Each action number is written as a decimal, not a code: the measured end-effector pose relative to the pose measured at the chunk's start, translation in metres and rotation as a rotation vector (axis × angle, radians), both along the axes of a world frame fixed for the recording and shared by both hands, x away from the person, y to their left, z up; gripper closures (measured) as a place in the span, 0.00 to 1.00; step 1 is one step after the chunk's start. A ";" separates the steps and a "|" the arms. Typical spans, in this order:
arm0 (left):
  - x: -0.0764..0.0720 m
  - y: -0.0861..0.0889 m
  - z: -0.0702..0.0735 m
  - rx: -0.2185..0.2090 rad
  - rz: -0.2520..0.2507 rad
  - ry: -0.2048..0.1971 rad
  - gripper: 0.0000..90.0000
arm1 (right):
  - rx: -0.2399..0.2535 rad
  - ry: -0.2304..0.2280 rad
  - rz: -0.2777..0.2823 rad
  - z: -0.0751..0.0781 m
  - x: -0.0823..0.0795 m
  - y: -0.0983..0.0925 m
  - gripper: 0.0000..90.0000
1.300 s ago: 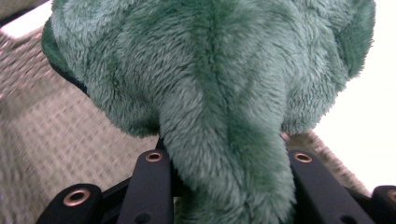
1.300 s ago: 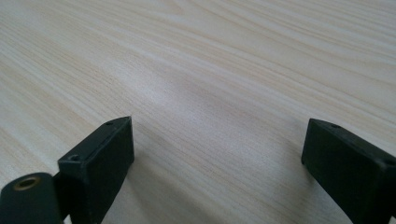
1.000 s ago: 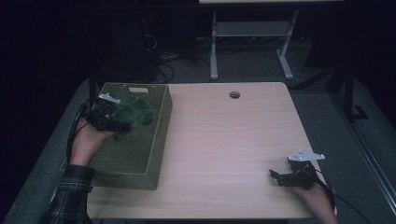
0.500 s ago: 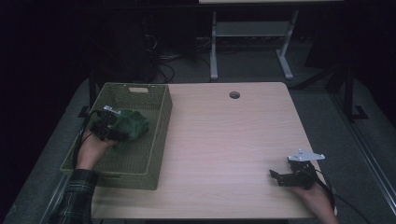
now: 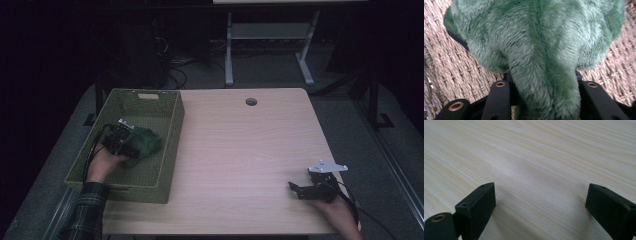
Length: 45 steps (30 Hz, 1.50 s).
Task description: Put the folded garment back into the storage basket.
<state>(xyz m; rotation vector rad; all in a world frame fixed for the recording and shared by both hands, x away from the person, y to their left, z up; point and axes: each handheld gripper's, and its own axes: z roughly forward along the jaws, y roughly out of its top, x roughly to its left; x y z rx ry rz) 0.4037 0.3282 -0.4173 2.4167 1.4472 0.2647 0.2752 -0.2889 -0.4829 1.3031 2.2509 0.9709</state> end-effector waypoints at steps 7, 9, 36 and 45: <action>0.001 0.002 -0.001 -0.016 0.008 0.001 0.43 | 0.000 0.000 0.000 0.000 0.000 0.000 0.10; 0.000 0.003 0.000 -0.014 0.001 -0.020 0.35 | 0.000 0.000 0.000 0.000 0.000 0.000 0.10; -0.019 0.014 0.051 -0.137 -0.017 -0.203 0.16 | 0.000 0.000 0.001 0.000 0.000 0.000 0.10; -0.021 -0.015 0.074 -0.173 -0.089 -0.259 0.16 | 0.000 0.001 0.000 0.000 0.000 0.000 0.10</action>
